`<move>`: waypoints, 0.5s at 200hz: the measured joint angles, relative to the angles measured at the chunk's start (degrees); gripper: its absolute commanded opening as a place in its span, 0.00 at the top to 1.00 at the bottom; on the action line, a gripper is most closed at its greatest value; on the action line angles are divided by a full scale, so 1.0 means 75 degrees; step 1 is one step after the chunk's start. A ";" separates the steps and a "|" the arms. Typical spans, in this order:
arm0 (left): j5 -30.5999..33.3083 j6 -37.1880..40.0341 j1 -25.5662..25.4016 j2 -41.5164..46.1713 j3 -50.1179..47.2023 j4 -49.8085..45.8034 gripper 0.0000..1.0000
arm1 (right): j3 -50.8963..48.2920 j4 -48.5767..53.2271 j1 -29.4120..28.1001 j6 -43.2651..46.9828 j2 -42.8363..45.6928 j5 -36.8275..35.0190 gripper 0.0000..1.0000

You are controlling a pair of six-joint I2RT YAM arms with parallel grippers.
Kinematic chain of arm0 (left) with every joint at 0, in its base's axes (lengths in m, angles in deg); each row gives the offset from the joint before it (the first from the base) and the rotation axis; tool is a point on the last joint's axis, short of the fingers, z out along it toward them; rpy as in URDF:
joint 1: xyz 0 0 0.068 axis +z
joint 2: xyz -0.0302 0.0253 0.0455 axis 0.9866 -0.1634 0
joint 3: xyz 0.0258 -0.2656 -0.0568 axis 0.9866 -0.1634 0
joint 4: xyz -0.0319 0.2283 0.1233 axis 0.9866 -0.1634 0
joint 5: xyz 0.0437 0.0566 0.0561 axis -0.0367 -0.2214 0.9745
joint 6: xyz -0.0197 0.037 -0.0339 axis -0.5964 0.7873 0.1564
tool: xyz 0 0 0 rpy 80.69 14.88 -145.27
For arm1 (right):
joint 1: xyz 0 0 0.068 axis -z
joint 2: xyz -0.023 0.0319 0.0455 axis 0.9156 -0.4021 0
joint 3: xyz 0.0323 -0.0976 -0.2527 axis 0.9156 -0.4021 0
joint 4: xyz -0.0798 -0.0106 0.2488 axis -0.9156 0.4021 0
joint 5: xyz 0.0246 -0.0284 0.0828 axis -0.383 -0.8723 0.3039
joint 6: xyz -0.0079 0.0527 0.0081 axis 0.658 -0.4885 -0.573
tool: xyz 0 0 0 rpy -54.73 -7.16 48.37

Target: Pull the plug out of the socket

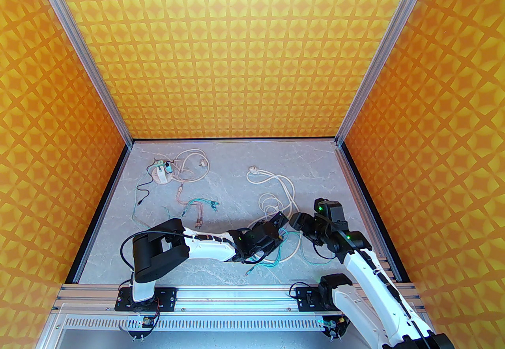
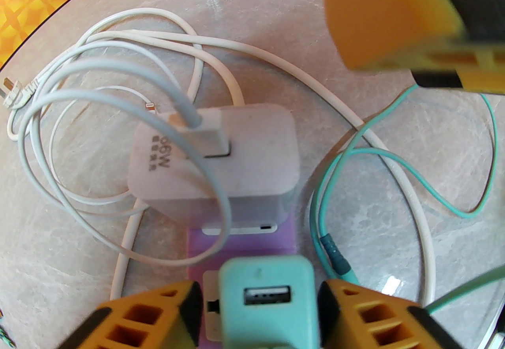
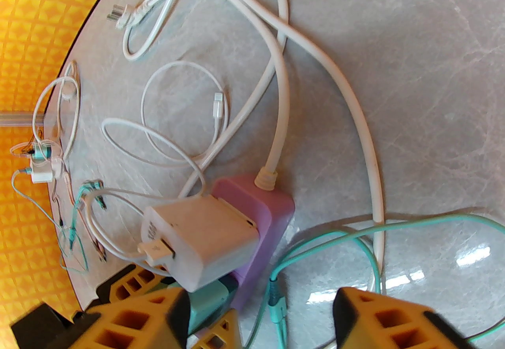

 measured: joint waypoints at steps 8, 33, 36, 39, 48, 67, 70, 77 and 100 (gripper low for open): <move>0.0003 0.0032 0.0015 0.0000 0.0000 0.0015 0.58 | -0.0055 -0.0041 0.0000 0.0003 -0.0009 0.0055 0.50; 0.0000 0.0029 0.0023 0.0000 0.0000 0.0058 0.61 | -0.0233 -0.0256 0.0000 0.0012 -0.0125 0.0329 0.53; 0.0000 0.0029 0.0026 0.0000 0.0000 0.0058 0.62 | -0.0262 -0.0309 0.0000 0.0009 -0.0140 0.0382 0.54; 0.0000 0.0026 0.0026 0.0000 0.0000 0.0061 0.64 | -0.0289 -0.0361 0.0000 0.0017 -0.0146 0.0434 0.54; 0.0000 0.0026 0.0032 0.0000 0.0000 0.0064 0.64 | -0.0353 -0.0487 0.0000 0.0012 -0.0157 0.0571 0.53; 0.0000 0.0026 0.0038 0.0000 0.0000 0.0064 0.63 | -0.0425 -0.0731 0.0000 -0.0003 -0.0152 0.0860 0.43; 0.0003 0.0026 0.0038 0.0000 0.0000 0.0064 0.63 | -0.0428 -0.0772 0.0000 0.0038 -0.0149 0.0909 0.43; 0.0003 0.0026 0.0038 0.0000 0.0000 0.0064 0.63 | -0.0428 -0.0851 0.0000 0.0035 -0.0111 0.0985 0.43; 0.0012 0.0020 0.0041 0.0000 0.0012 0.0058 0.63 | -0.0428 -0.0973 0.0000 0.0038 0.0119 0.1093 0.42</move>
